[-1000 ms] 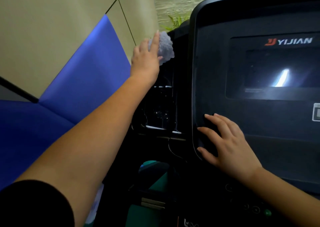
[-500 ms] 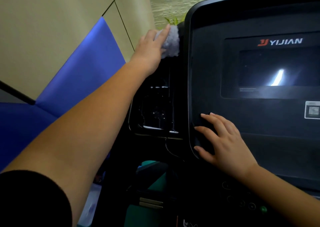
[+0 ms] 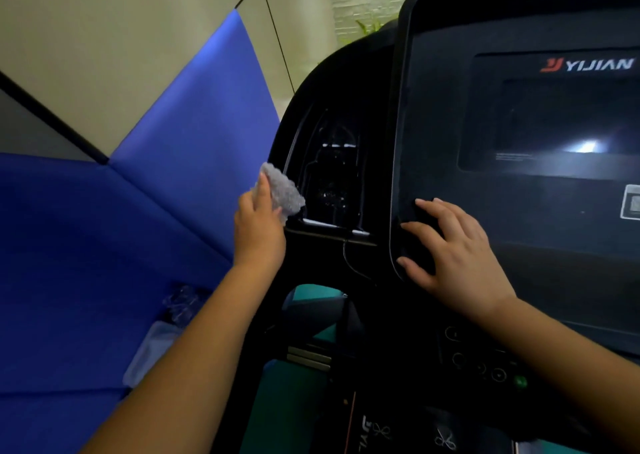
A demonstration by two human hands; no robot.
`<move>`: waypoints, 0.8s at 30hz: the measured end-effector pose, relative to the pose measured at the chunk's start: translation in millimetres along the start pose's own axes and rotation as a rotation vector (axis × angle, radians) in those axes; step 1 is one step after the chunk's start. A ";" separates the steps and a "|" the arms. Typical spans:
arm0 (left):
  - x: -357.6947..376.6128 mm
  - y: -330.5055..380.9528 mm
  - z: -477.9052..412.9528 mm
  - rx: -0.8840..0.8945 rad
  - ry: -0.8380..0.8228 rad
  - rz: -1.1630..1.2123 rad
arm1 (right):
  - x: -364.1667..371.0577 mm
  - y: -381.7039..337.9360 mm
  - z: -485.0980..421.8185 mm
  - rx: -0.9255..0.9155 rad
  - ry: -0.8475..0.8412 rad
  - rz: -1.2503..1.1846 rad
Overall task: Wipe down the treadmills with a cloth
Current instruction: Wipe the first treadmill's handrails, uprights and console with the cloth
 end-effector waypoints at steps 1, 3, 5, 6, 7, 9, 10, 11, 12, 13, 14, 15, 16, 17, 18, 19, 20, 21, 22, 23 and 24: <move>-0.8 -7.4 8.8 -0.011 -0.013 0.026 | 0.2 0.0 0.1 0.000 0.004 -0.002; -9.9 -17.9 18.4 -0.038 -0.045 0.054 | 0.6 0.0 0.7 -0.001 0.010 -0.006; -27.4 -13.4 18.6 -0.035 -0.022 0.082 | 0.9 0.0 1.1 -0.002 0.013 -0.009; -35.3 -3.3 16.4 -0.008 0.016 0.106 | 0.6 0.0 1.0 -0.002 0.014 -0.011; -41.6 11.4 13.4 0.039 0.068 0.139 | 0.2 -0.2 1.0 -0.002 0.016 -0.013; -46.3 50.6 2.6 0.174 0.157 0.242 | -0.7 -0.3 0.6 0.002 0.014 -0.017; -43.0 70.5 -6.2 0.240 0.174 0.289 | -0.8 -0.4 0.6 0.003 0.012 -0.013; -35.2 86.9 -16.4 0.294 0.177 0.307 | -0.8 -0.4 0.8 0.003 0.009 -0.006; -26.1 101.5 -26.6 0.331 0.186 0.296 | -0.6 -0.4 1.1 0.003 0.005 0.000; -15.9 112.3 -38.1 0.343 0.196 0.293 | -0.4 -0.2 1.4 0.002 0.002 0.000; -4.3 117.9 -50.1 0.324 0.205 0.315 | -0.3 0.0 1.5 0.003 0.002 -0.004; 4.9 120.3 -58.9 0.269 0.214 0.339 | -0.3 0.2 1.7 0.003 0.003 -0.008; 13.9 120.7 -64.7 0.205 0.201 0.367 | -0.3 0.2 1.9 0.003 0.003 -0.010; 24.4 121.2 -66.3 0.179 0.187 0.345 | -0.4 0.4 2.1 0.003 0.003 -0.012; 32.6 119.4 -64.9 0.187 0.189 0.312 | -0.2 0.7 1.9 0.003 0.002 -0.014; 39.2 117.3 -61.6 0.225 0.169 0.260 | -0.2 1.1 1.7 0.003 -0.001 -0.016; 46.4 118.5 -56.8 0.308 0.150 0.159 | 0.2 1.3 1.3 0.003 -0.003 -0.018; 51.9 117.2 -54.4 0.382 0.138 0.078 | 0.2 1.6 1.1 0.003 -0.005 -0.018; 53.2 115.7 -55.4 0.411 0.141 0.062 | 0.3 1.7 1.0 0.003 -0.007 -0.019; 53.9 114.5 -60.2 0.397 0.141 0.070 | 0.1 1.7 0.8 0.003 -0.006 -0.021; 52.8 117.3 -65.9 0.375 0.145 0.105 | -0.2 1.8 0.5 0.003 -0.004 -0.023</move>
Point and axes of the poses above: each hand's wrist, its own z-axis away from the middle knuckle, its own x-axis out of the palm, y = z × x, the point moved 6 cm from there along -z, towards the middle knuckle, and after that the axes turned 9 degrees about z, right-handed, at the moved point
